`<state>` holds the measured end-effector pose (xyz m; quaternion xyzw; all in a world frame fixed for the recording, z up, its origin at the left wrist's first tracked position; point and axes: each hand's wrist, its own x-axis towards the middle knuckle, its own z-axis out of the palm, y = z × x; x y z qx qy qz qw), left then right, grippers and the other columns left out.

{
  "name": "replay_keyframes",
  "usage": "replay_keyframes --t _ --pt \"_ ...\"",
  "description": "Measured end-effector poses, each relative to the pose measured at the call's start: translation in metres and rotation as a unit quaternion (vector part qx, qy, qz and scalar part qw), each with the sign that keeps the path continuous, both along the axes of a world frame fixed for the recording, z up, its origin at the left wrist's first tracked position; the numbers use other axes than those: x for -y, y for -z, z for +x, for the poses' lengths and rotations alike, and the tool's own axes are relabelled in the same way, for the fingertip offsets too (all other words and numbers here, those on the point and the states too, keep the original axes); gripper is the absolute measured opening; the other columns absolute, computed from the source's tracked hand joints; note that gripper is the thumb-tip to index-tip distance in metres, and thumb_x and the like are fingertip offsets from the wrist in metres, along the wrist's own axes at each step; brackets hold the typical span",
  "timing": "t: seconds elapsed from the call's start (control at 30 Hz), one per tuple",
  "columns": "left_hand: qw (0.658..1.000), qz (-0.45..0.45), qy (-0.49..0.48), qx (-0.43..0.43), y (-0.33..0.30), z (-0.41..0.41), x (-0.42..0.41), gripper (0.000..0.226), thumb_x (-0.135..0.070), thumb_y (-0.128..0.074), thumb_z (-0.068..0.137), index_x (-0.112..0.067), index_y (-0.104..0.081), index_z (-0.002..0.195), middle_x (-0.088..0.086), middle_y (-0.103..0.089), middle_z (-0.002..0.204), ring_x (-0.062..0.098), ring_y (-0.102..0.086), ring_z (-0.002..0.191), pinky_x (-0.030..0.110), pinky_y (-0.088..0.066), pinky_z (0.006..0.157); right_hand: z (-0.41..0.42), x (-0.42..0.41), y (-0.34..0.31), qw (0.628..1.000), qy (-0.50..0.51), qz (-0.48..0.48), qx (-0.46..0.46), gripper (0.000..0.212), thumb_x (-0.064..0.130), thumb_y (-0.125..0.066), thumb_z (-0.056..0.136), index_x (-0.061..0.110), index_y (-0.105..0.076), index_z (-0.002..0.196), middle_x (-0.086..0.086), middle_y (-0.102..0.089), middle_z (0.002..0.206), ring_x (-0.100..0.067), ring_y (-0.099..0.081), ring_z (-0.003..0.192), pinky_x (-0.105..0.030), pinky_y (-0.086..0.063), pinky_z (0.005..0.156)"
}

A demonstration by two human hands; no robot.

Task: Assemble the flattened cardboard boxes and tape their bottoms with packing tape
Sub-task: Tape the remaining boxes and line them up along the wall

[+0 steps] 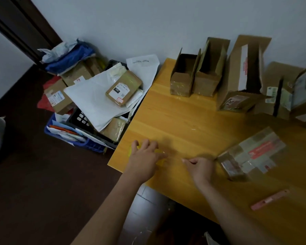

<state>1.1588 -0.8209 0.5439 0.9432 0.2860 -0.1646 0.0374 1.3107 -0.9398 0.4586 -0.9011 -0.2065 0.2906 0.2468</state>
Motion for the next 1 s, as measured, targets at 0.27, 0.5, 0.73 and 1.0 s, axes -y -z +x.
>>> replay_keyframes --t 0.27,0.5,0.73,1.0 --pt "0.999 -0.025 -0.018 -0.011 -0.001 0.012 0.004 0.047 -0.057 -0.046 0.088 -0.05 -0.047 0.134 -0.008 -0.037 0.132 0.022 -0.03 0.126 0.064 -0.005 0.111 0.008 0.005 0.001 0.993 -0.046 -0.104 0.026 0.033 0.033 -0.075 0.084 0.02 -0.052 0.063 -0.002 -0.056 0.063 -0.02 -0.058 0.064 -0.031 -0.04 0.055" --pt "0.996 -0.054 -0.065 -0.003 -0.009 0.054 0.024 0.036 -0.038 -0.045 0.093 -0.037 -0.057 0.127 -0.005 -0.049 0.128 0.021 -0.042 0.125 0.061 -0.004 0.113 0.016 0.034 -0.074 0.975 -0.057 0.157 0.146 0.015 0.019 -0.071 0.084 0.018 -0.056 0.085 0.014 -0.04 0.06 -0.017 -0.05 0.059 -0.027 -0.032 0.055" --pt "0.86 -0.428 -0.097 0.261 -0.018 0.134 0.066 0.077 0.019 -0.037 0.079 -0.023 -0.042 0.143 -0.003 -0.043 0.139 0.011 -0.042 0.128 0.01 -0.03 0.1 0.076 0.106 -0.111 0.942 0.142 0.146 0.268 0.029 0.021 -0.049 0.093 0.018 -0.052 0.122 -0.011 -0.052 0.111 -0.027 -0.046 0.106 -0.04 -0.036 0.093" --pt "0.829 -0.481 -0.088 0.27 -0.009 0.129 0.097 0.08 0.022 -0.038 0.081 -0.036 -0.053 0.134 0.008 -0.046 0.118 0.012 -0.051 0.11 0.016 -0.049 0.089 0.104 0.128 -0.124 0.976 -0.019 0.212 -0.05 0.035 0.022 -0.045 0.102 0.02 -0.053 0.136 0.009 -0.044 0.132 0.009 -0.048 0.106 0.002 -0.04 0.074"
